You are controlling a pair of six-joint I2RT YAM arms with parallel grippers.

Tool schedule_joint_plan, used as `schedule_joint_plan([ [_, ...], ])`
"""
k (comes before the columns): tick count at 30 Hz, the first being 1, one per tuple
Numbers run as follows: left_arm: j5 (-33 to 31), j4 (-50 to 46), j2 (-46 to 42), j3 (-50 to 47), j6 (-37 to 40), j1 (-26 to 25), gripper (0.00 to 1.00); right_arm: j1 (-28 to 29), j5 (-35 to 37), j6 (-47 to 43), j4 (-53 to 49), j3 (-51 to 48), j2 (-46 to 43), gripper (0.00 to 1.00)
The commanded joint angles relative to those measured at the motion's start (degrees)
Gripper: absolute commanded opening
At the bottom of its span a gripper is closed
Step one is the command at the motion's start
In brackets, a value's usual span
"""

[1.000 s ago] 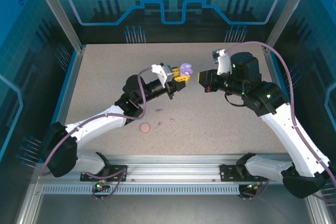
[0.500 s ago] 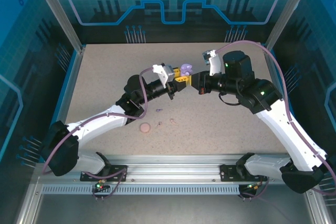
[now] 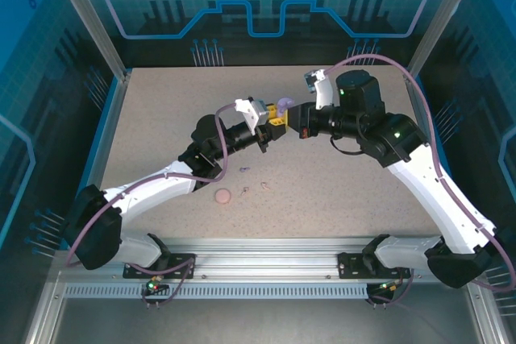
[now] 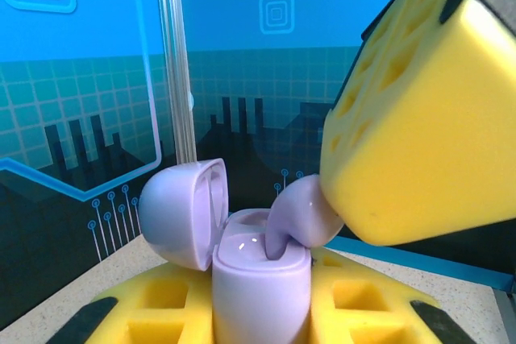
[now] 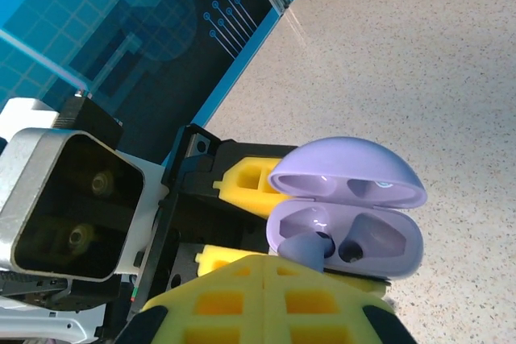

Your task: Insert wireless bluetooth earbuds into charging case

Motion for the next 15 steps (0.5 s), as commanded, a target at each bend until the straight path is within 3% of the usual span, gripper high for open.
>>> schedule_joint_plan([
  [1, 0.6, 1.6, 0.3, 1.2, -0.1, -0.3, 0.0, 0.7, -1.0, -0.4, 1.7, 2.0, 1.1, 0.0],
  [15, 0.7, 2.1, 0.8, 1.1, -0.6, -0.3, 0.0, 1.0, -0.5, 0.3, 3.6, 4.1, 2.6, 0.06],
])
